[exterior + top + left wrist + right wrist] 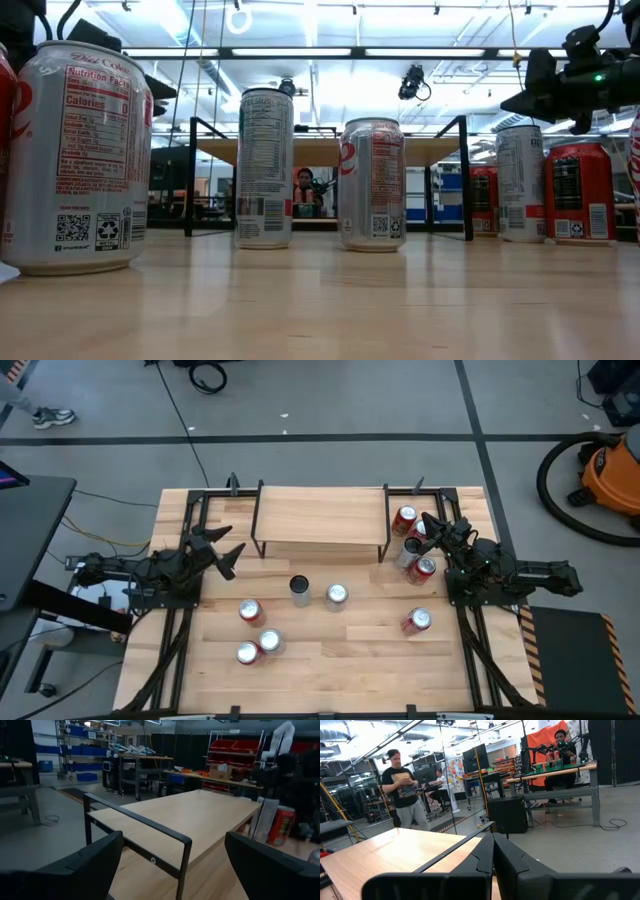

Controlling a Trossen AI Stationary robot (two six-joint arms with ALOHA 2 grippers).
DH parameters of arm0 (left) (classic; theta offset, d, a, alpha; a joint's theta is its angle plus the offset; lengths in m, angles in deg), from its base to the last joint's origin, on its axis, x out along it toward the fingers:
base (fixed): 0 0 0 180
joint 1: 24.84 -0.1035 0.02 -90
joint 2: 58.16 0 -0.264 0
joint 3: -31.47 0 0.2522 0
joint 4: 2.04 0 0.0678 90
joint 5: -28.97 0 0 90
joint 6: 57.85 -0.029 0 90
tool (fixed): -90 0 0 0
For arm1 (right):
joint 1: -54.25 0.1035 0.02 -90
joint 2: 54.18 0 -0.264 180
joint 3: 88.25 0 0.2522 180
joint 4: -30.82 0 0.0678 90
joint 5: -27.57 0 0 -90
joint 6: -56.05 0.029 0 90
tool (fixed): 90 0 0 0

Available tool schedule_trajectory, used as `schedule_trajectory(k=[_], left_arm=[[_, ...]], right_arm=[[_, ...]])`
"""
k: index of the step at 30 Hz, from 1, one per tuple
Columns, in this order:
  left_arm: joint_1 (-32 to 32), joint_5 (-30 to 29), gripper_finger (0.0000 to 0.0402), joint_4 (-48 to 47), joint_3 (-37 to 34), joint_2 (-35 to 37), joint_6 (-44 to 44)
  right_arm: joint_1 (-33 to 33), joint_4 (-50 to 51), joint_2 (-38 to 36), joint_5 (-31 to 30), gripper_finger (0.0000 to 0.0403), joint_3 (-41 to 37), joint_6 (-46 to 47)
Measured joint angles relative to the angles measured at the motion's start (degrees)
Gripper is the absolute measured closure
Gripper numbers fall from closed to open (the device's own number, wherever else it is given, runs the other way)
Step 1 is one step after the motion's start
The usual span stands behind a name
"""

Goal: Place canned beverage on shelf
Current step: Put the left white soda can on the shelf

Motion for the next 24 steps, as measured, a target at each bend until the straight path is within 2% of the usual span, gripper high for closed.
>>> schedule_trajectory(k=[7,17,19,24], left_arm=[[0.00,0.02,0.0040,1.51,0.02,-0.02,11.26],[-0.02,-0.02,0.0040,6.41,0.02,0.00,12.09],[-0.02,-0.04,0.0040,7.88,0.02,-0.02,12.26],[-0.02,-0.03,0.0040,8.94,0.02,0.00,13.77]], right_arm=[[0.00,-0.09,-0.02,0.00,0.0387,0.00,0.01],[-0.33,-5.62,-0.04,-0.53,0.0387,0.00,-3.34],[-0.33,-7.05,-0.02,0.65,0.0387,0.00,-2.02],[-0.31,-7.28,-0.02,8.18,0.0387,0.00,-1.19]])
